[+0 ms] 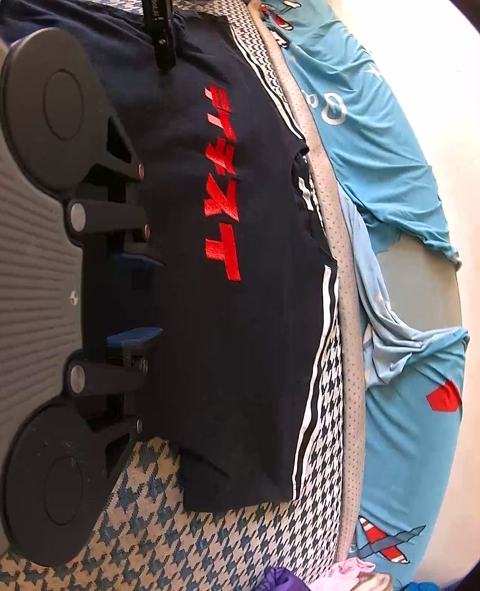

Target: Fold clothes

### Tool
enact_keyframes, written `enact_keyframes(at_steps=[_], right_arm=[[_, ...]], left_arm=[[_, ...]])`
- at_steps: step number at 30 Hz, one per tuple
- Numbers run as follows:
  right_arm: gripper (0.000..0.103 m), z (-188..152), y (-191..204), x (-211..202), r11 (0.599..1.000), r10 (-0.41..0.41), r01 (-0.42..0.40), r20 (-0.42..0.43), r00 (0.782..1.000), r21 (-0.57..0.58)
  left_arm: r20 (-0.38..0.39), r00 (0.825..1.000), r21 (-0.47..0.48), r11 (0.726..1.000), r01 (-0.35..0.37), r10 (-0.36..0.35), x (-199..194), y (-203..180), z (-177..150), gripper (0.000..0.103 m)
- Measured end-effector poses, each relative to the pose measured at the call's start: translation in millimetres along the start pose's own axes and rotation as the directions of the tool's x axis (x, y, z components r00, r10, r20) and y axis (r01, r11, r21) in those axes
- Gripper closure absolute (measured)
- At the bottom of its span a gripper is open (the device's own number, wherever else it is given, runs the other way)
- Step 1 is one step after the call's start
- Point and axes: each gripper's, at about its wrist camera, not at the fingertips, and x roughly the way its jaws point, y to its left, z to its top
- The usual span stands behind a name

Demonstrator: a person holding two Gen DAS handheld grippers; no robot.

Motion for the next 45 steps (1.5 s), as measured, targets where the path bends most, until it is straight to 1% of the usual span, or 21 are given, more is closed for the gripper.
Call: enact_keyframes(at_steps=[3, 10, 15, 18, 19, 21, 23, 24, 25, 26, 29, 33, 36, 38, 39, 41, 45], right_arm=[[0.070, 0.1, -6.3, 0.2, 0.999, -0.038, 0.038, 0.001, 0.999, 0.013], [0.076, -0.6, -12.5, -0.5, 0.997, -0.079, 0.079, 0.000, 0.997, 0.008], [0.077, -2.3, -16.5, -2.4, 0.995, -0.099, 0.099, 0.000, 0.995, 0.011], [0.077, -2.9, -19.3, -4.4, 0.994, -0.107, 0.107, 0.000, 0.994, 0.014], [0.077, -3.1, -20.6, -5.6, 0.994, -0.111, 0.111, 0.000, 0.994, 0.020], [0.077, -3.4, -23.1, -8.6, 0.992, -0.117, 0.118, -0.006, 0.993, 0.038], [0.076, -3.4, -27.4, -12.3, 0.991, -0.113, 0.114, -0.012, 0.993, 0.067], [0.076, -3.2, -29.1, -13.5, 0.991, -0.111, 0.112, -0.015, 0.994, 0.078], [0.076, -2.8, -30.9, -14.6, 0.990, -0.109, 0.110, -0.017, 0.994, 0.090], [0.076, -2.4, -32.8, -15.6, 0.989, -0.105, 0.107, -0.019, 0.994, 0.102], [0.075, -0.6, -34.5, -18.2, 0.987, -0.108, 0.110, -0.026, 0.994, 0.115], [0.072, 2.5, -34.0, -22.2, 0.985, -0.112, 0.114, -0.026, 0.993, 0.127], [0.070, 4.9, -33.9, -26.4, 0.984, -0.126, 0.127, -0.018, 0.992, 0.124], [0.069, 7.6, -34.8, -30.1, 0.983, -0.143, 0.143, -0.009, 0.990, 0.112], [0.067, 9.3, -36.1, -32.6, 0.983, -0.148, 0.147, -0.005, 0.989, 0.108], [0.058, 12.9, -41.2, -38.2, 0.984, -0.140, 0.139, -0.005, 0.990, 0.114], [0.056, 14.1, -54.1, -48.5, 0.982, -0.116, 0.115, -0.007, 0.993, 0.152]], left_arm=[[-0.004, 1.000, 0.012, 1.000, -0.025, 0.025, -1.1, 0.5, -1.2, 0.058], [-0.012, 0.998, 0.023, 0.998, -0.060, 0.061, -4.4, 2.2, -5.5, 0.058], [-0.018, 0.996, 0.036, 0.996, -0.086, 0.087, -6.7, 1.4, -9.5, 0.055], [-0.029, 0.995, 0.027, 0.995, -0.096, 0.097, -8.1, 1.8, -9.5, 0.053], [-0.034, 0.994, 0.028, 0.994, -0.104, 0.105, -8.9, 1.1, -9.9, 0.052], [-0.046, 0.991, 0.036, 0.991, -0.125, 0.127, -10.7, -1.9, -11.2, 0.045], [-0.054, 0.987, 0.052, 0.988, -0.146, 0.149, -11.5, -6.2, -14.4, 0.030], [-0.057, 0.985, 0.058, 0.985, -0.161, 0.164, -11.8, -7.9, -16.5, 0.025], [-0.059, 0.981, 0.062, 0.982, -0.179, 0.183, -12.1, -9.1, -18.8, 0.014], [-0.062, 0.979, 0.059, 0.980, -0.191, 0.195, -12.6, -9.0, -20.7, 0.012], [-0.070, 0.979, 0.033, 0.982, -0.187, 0.189, -15.2, -6.6, -20.9, 0.012], [-0.071, 0.976, 0.053, 0.978, -0.203, 0.207, -17.7, -15.6, -19.2, 0.011], [-0.051, 0.976, 0.075, 0.975, -0.207, 0.212, -22.4, -27.4, -17.1, 0.007], [-0.043, 0.976, 0.090, 0.974, -0.210, 0.215, -25.3, -35.9, -15.3, 0.003], [-0.042, 0.976, 0.093, 0.974, -0.207, 0.212, -26.3, -39.2, -14.5, 0.001], [-0.037, 0.979, 0.091, 0.976, -0.197, 0.201, -29.4, -44.4, -14.3, 0.000], [-0.058, 0.982, 0.087, 0.981, -0.175, 0.180, -31.6, -53.3, -16.1, 0.000]])
